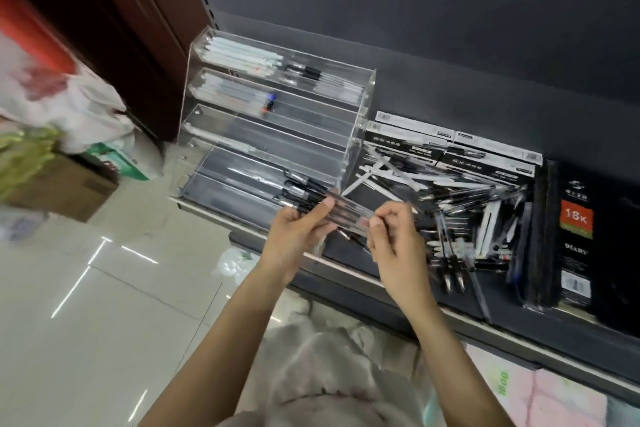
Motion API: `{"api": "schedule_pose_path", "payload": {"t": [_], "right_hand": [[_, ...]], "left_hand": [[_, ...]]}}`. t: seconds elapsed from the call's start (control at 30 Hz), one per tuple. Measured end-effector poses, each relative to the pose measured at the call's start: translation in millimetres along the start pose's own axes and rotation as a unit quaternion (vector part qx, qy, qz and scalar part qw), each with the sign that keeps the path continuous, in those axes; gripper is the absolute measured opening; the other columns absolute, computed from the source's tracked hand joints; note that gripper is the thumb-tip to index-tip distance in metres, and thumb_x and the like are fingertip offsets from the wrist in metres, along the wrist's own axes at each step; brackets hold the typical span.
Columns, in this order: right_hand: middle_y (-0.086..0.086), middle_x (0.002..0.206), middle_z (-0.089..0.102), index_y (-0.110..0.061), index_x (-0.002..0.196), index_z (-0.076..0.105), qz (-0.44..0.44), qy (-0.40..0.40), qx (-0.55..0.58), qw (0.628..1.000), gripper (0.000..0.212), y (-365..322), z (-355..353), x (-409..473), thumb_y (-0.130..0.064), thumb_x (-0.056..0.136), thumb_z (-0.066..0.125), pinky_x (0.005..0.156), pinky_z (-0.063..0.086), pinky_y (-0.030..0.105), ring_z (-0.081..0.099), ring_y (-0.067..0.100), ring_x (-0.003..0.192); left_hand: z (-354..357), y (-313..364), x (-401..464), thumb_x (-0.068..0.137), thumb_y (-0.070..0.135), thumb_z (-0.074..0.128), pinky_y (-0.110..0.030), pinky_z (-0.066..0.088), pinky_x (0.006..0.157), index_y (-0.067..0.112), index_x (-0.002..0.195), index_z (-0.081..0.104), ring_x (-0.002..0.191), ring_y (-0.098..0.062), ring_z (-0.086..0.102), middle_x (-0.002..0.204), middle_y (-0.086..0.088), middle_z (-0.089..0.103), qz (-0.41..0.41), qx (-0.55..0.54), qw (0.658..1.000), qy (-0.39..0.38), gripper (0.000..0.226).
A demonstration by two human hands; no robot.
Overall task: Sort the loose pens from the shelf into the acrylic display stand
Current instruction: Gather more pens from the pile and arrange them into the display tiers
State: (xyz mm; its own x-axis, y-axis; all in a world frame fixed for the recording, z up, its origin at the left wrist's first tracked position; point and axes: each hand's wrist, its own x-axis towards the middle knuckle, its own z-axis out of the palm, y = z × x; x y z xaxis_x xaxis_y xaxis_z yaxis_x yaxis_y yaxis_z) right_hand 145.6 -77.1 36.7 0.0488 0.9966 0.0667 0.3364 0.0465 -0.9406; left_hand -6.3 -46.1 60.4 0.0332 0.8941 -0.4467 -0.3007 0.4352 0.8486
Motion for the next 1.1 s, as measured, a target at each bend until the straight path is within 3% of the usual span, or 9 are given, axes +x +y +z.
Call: {"api": "schedule_pose_path", "payload": {"t": [0.07,0.17,0.3,0.47,0.57,0.67,0.77,0.9,1.1], "right_hand": [[-0.005,0.072,0.061,-0.02,0.097,0.045,-0.002,-0.031,0.009,0.999,0.009,-8.9,9.2,2.9,-0.012,0.098,0.044,0.056,0.045,0.022,0.062,0.01,0.066],[-0.008,0.086,0.068,-0.02,0.093,0.05,0.029,-0.066,0.034,0.997,0.015,-23.0,25.5,11.6,-0.005,0.095,0.048,0.057,0.048,0.017,0.066,0.001,0.073],[-0.014,0.086,0.067,-0.016,0.096,0.057,0.029,-0.08,-0.009,0.996,0.013,-35.9,56.6,28.5,-0.004,0.091,0.055,0.065,0.052,0.017,0.065,-0.002,0.083],[-0.017,0.093,0.065,-0.022,0.1,0.069,-0.053,-0.011,-0.163,0.985,0.017,-57.9,110.0,61.9,-0.021,0.084,0.069,0.079,0.049,0.026,0.061,0.005,0.088],[-0.013,0.088,0.069,-0.021,0.096,0.072,-0.048,0.02,-0.174,0.983,0.015,-77.8,126.6,81.8,-0.017,0.082,0.071,0.075,0.049,0.017,0.061,0.001,0.081],[-0.011,0.088,0.069,-0.021,0.097,0.073,-0.046,0.124,-0.199,0.971,0.015,-95.1,108.0,105.7,-0.019,0.083,0.07,0.072,0.047,0.013,0.061,0.002,0.077],[-0.004,0.09,0.069,-0.016,0.098,0.073,-0.072,0.204,-0.285,0.934,0.015,-103.5,63.7,139.6,-0.018,0.084,0.069,0.073,0.047,0.016,0.059,0.006,0.073],[0.003,0.092,0.069,-0.015,0.097,0.075,-0.087,0.151,-0.399,0.9,0.015,-100.0,27.7,183.3,-0.018,0.084,0.069,0.072,0.051,0.031,0.063,0.019,0.077],[-0.006,0.091,0.069,-0.024,0.101,0.074,-0.102,0.023,-0.426,0.899,0.019,-91.7,17.8,210.3,-0.016,0.085,0.068,0.066,0.048,0.028,0.058,0.009,0.07]], "left_hand": [[-13.5,4.5,1.8,0.086,0.02,0.062,-0.022,0.057,0.079,0.006,0.102,0.07,0.09,-0.015,0.07,0.095,-0.003,0.075,0.007,0.0,1.0,0.004,0.023],[-36.1,12.7,7.3,0.087,0.018,0.061,-0.017,0.055,0.073,0.007,0.102,0.07,0.089,-0.009,0.07,0.096,0.002,0.075,0.003,-0.005,1.0,0.006,0.02],[-74.0,28.7,23.6,0.087,0.019,0.063,-0.015,0.053,0.069,0.01,0.097,0.072,0.084,-0.005,0.069,0.091,0.003,0.075,-0.01,0.009,1.0,0.004,0.016],[-115.7,59.8,50.5,0.088,0.015,0.063,-0.015,0.052,0.066,0.012,0.086,0.073,0.077,-0.009,0.07,0.077,0.001,0.074,0.013,0.035,0.999,-0.036,0.01],[-131.4,80.2,66.5,0.087,0.014,0.064,-0.015,0.052,0.066,0.014,0.088,0.073,0.08,-0.01,0.07,0.079,0.002,0.075,0.029,0.033,0.997,-0.057,0.009],[-137.9,96.0,82.2,0.087,0.014,0.064,-0.015,0.052,0.068,0.017,0.094,0.072,0.088,-0.008,0.07,0.087,0.003,0.075,0.016,0.029,0.996,-0.085,0.011],[-142.0,104.4,94.9,0.088,0.014,0.062,-0.015,0.052,0.07,0.016,0.098,0.071,0.09,-0.008,0.069,0.088,0.003,0.075,-0.013,0.026,0.993,-0.117,0.013],[-145.7,106.0,108.6,0.09,0.015,0.06,-0.015,0.053,0.073,0.01,0.105,0.07,0.093,-0.009,0.069,0.094,-0.001,0.074,-0.03,0.014,0.991,-0.127,0.019],[-136.3,103.9,118.8,0.091,0.015,0.058,-0.013,0.052,0.068,0.012,0.103,0.069,0.092,-0.007,0.069,0.093,0.001,0.075,-0.049,-0.032,0.993,-0.104,0.017]]}}
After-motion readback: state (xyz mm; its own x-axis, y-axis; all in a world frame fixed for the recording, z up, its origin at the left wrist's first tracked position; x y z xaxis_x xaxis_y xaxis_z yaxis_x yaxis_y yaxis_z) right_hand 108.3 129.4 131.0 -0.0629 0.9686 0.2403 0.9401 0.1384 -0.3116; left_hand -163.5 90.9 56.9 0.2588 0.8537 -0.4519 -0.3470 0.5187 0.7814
